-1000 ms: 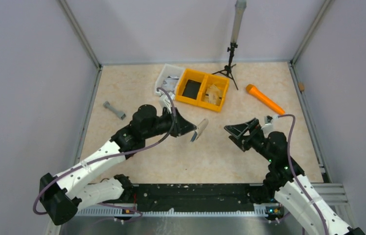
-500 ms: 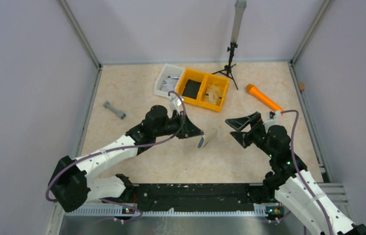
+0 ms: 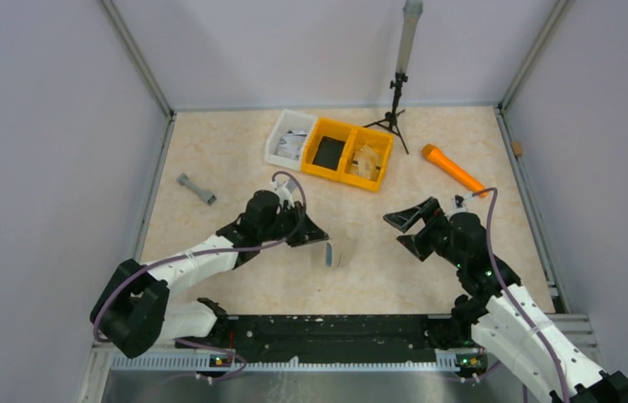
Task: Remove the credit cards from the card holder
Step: Place the card holder at the center of the board.
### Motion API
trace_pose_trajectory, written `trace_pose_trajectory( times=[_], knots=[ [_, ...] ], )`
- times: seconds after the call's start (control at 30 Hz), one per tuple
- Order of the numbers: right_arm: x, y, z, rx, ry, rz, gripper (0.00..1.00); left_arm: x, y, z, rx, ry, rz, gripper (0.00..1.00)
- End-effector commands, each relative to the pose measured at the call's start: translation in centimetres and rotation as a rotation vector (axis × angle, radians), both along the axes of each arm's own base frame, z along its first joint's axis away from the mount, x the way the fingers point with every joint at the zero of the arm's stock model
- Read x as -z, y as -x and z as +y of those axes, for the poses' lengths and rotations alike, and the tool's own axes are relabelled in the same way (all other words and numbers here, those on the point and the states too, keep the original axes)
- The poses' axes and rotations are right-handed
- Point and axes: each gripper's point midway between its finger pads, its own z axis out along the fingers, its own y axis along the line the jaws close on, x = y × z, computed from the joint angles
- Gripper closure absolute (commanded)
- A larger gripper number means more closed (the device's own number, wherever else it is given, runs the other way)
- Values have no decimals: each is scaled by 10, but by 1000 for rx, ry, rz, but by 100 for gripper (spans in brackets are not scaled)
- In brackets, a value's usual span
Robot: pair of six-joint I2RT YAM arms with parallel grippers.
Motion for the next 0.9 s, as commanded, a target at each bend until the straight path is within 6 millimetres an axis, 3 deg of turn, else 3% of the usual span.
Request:
trace_pose_trajectory(
  times=[0.0,0.23,0.27,0.3,0.37,0.43,0.67,0.87],
  knots=[
    [-1,0,1,-20,36,-22,7,21,-20,35,-82,-79,-8,100],
    [-2,-2,1,-29,64,-36,7,57,-29,69,-123,-188,65,100],
    [-2,-3,1,-33,75,-37,7,59,-30,75,-135,-221,59,94],
    [0,-3,0,-35,87,-34,7,61,-30,81,-148,-258,54,81],
    [2,-4,0,-47,111,-29,7,59,-31,90,-166,-306,23,40],
    [6,-4,1,-56,130,-19,7,57,-30,94,-144,-339,-2,27],
    [19,-3,14,-96,166,23,7,64,-32,96,-37,-466,-5,22],
    [21,-3,26,-129,157,22,7,75,-21,72,134,-565,-27,24]
  ],
)
